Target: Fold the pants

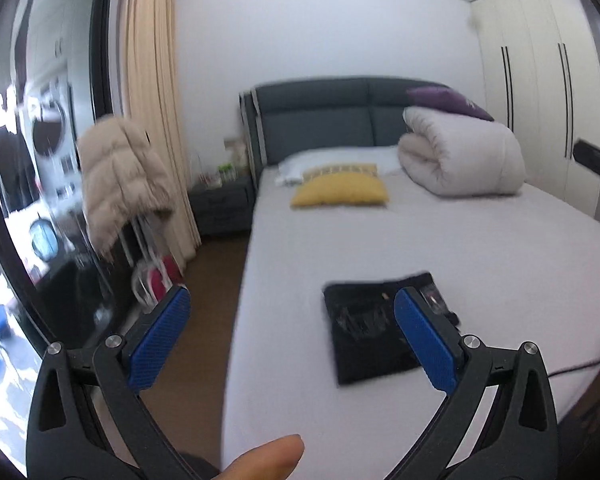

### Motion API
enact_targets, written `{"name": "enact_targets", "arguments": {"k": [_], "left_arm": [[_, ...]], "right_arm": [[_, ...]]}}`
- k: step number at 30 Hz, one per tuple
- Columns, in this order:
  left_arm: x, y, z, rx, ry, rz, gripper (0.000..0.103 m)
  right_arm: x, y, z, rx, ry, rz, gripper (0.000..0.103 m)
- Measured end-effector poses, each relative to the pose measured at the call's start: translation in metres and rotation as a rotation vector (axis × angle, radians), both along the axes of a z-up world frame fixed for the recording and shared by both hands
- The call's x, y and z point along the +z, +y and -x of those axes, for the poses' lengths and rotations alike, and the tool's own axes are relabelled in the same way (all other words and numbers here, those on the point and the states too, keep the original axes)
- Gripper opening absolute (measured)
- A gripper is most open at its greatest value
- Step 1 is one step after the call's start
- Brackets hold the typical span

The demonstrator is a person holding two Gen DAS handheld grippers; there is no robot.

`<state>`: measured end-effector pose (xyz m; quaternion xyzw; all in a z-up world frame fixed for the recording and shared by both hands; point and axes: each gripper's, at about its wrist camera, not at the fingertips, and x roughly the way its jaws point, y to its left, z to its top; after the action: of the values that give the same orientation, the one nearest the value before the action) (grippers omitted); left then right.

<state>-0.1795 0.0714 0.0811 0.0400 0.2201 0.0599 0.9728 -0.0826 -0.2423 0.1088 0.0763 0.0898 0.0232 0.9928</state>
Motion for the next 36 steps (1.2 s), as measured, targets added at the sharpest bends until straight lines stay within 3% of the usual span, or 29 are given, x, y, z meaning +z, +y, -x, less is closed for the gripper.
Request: {"name": "enact_targets", "arguments": {"k": [4,8,14,23,36], "left_arm": [[-0.021,-0.01,0.001,-0.011,0.088,0.013,0.103],[-0.06,-0.021,-0.019,-0.019,0.193,0.053,0.103],[-0.108,-0.025,-0.05,-0.005,0.288,0.083,0.103],[-0.141,-0.019,-0.076,0.004,0.331,0.112,0.103],[-0.15,-0.012,-0.084,0.016,0.356,0.131,0.103]], "right_arm": [[-0.016,0.01,0.003,0.0,0.139,0.029,0.103],[-0.041,0.017,0.0,0.009,0.279,0.044,0.103],[-0.068,0.024,0.003,-0.002,0.382,0.05,0.103],[-0.084,0.037,0.005,0.022,0.441,0.091,0.103],[-0.091,0.048,-0.002,0.063,0.48,0.106,0.103]]}}
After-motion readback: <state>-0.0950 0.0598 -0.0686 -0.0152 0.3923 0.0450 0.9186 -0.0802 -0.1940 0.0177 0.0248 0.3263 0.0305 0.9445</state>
